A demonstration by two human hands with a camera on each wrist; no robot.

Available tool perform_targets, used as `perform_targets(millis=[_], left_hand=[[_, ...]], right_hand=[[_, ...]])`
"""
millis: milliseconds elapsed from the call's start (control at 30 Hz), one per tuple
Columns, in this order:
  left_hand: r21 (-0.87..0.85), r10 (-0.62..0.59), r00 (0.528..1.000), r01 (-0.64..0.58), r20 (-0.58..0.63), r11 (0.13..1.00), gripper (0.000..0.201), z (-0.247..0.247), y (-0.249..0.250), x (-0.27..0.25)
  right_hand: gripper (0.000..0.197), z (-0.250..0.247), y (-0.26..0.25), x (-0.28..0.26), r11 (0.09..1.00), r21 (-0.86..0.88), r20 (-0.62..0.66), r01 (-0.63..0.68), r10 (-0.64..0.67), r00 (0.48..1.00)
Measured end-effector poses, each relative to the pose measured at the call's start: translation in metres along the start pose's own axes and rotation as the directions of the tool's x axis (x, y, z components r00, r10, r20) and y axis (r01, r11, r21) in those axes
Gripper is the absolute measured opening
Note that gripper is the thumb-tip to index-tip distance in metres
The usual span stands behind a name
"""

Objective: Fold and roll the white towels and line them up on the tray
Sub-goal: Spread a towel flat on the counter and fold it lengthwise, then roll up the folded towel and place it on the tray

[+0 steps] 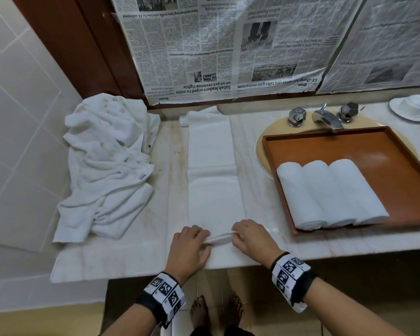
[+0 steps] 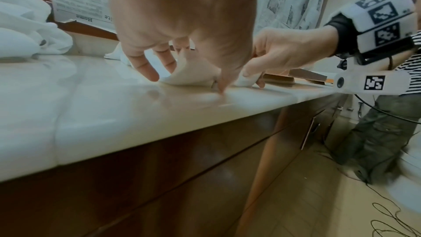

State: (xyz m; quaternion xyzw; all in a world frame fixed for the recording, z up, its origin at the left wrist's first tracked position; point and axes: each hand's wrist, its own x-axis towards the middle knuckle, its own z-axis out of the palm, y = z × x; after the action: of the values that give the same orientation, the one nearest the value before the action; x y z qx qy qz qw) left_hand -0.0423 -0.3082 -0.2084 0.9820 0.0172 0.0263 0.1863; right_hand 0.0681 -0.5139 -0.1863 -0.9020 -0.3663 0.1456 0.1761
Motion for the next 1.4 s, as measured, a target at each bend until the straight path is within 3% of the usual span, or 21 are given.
perform_targets(millis=[67, 200, 333, 533, 667, 733, 800, 900, 1000, 1067, 1167, 1300, 1400], left_hand=[[-0.052, -0.031, 0.999, 0.031, -0.015, 0.998, 0.029, -0.004, -0.003, 0.003], [-0.247, -0.173, 0.983, 0.184, 0.066, 0.951, 0.029, -0.015, -0.007, 0.009], [-0.339, -0.249, 0.965, 0.263, 0.085, 0.904, 0.036, -0.018, -0.007, 0.013], [-0.429, -0.291, 0.954, 0.292, 0.069, 0.855, 0.020, -0.018, -0.009, 0.016], [-0.385, -0.271, 0.959, 0.283, 0.087, 0.879, 0.017, -0.016, -0.011, 0.019], [-0.306, -0.215, 0.975, 0.219, 0.049, 0.926, 0.022, -0.017, -0.012, 0.018], [-0.204, -0.085, 0.996, 0.088, 0.022, 0.975, 0.026, -0.013, -0.012, 0.014], [-0.165, -0.018, 0.999, 0.025, 0.044, 0.986, 0.022, -0.011, -0.008, 0.009], [-0.118, -0.002, 0.999, 0.008, 0.053, 0.993, 0.040, -0.012, -0.007, 0.007], [-0.061, 0.024, 0.999, -0.022, 0.039, 0.998, 0.039, -0.012, -0.005, 0.006], [-0.064, -0.023, 1.000, 0.024, 0.019, 0.998, 0.027, -0.013, -0.006, 0.011], [-0.222, -0.157, 0.984, 0.173, 0.088, 0.960, 0.029, -0.022, -0.014, 0.022], [-0.282, -0.253, 0.963, 0.268, 0.089, 0.921, 0.023, -0.027, -0.020, 0.029]], right_hand=[[0.017, -0.010, 0.002, 0.001, 0.996, 0.075, 0.061, -0.051, 0.046, 0.997], [0.023, -0.010, 0.008, -0.002, 0.969, 0.224, 0.030, -0.103, 0.098, 0.995], [0.025, 0.004, 0.011, -0.004, 0.976, 0.210, -0.043, -0.051, 0.061, 0.997], [0.011, 0.014, 0.018, -0.001, 0.976, 0.217, -0.138, 0.002, 0.028, 0.990], [0.015, 0.007, 0.023, 0.002, 0.985, 0.154, -0.051, 0.080, -0.073, 0.996], [0.023, 0.000, 0.020, 0.001, 0.991, -0.033, -0.072, 0.131, -0.133, 0.989], [0.031, -0.003, 0.011, -0.001, 0.958, -0.236, -0.077, 0.163, -0.185, 0.980], [0.023, 0.007, 0.000, -0.003, 0.928, -0.339, -0.059, 0.153, -0.183, 0.981], [0.016, 0.015, -0.005, -0.002, 0.934, -0.343, -0.107, 0.097, -0.141, 0.984], [0.014, 0.015, -0.005, -0.001, 0.960, -0.274, -0.114, 0.063, -0.098, 0.989], [0.044, 0.008, -0.001, 0.006, 0.999, -0.013, -0.115, -0.036, 0.035, 0.993], [0.032, -0.006, 0.010, 0.007, 0.952, 0.287, -0.056, -0.108, 0.129, 0.990], [0.031, -0.004, 0.018, 0.005, 0.947, 0.312, -0.107, -0.080, 0.119, 0.987]])
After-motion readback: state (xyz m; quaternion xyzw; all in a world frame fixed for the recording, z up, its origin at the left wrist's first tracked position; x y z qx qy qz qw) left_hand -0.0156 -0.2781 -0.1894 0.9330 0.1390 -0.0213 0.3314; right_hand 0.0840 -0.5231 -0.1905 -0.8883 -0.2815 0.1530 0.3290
